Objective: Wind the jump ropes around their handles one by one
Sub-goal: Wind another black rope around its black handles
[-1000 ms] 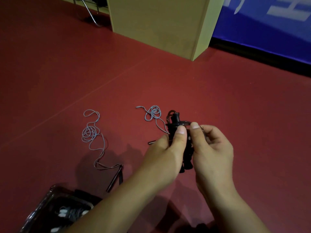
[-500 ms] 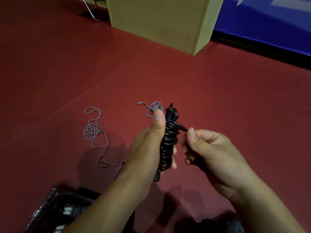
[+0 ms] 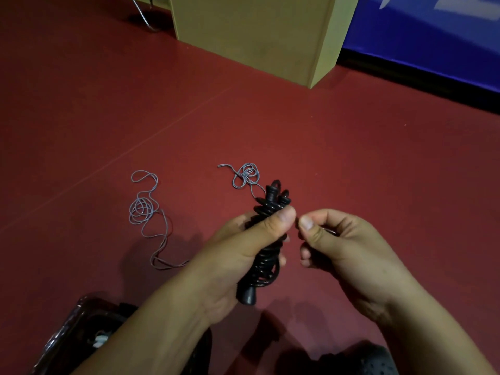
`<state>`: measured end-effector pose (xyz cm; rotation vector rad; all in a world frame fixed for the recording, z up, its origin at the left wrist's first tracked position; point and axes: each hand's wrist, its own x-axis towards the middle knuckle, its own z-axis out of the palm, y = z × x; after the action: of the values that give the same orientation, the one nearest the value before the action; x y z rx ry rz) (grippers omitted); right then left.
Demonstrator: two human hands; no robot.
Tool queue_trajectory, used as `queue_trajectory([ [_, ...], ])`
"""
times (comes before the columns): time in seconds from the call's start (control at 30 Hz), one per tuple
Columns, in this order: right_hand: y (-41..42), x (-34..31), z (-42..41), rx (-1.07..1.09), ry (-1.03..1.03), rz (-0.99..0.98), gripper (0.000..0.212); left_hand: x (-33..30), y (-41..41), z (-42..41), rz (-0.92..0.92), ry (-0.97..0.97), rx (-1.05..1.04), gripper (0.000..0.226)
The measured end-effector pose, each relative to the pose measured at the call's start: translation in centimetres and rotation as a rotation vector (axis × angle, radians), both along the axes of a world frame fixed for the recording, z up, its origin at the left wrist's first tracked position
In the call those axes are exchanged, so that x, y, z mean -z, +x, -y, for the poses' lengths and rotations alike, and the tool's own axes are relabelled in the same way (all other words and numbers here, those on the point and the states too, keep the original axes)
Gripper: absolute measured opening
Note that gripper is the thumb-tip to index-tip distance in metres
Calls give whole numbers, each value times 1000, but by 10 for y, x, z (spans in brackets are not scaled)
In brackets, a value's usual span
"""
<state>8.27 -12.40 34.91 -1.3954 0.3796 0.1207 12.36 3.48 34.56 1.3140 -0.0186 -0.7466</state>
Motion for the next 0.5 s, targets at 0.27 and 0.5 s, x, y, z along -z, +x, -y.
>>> queue_trajectory([
  [0.27, 7, 1, -9, 137, 21, 105, 18, 6, 7, 3, 7, -116, -116, 63],
  [0.5, 6, 3, -20, 180, -8, 191, 14, 14, 11, 7, 12, -27, -150, 69],
])
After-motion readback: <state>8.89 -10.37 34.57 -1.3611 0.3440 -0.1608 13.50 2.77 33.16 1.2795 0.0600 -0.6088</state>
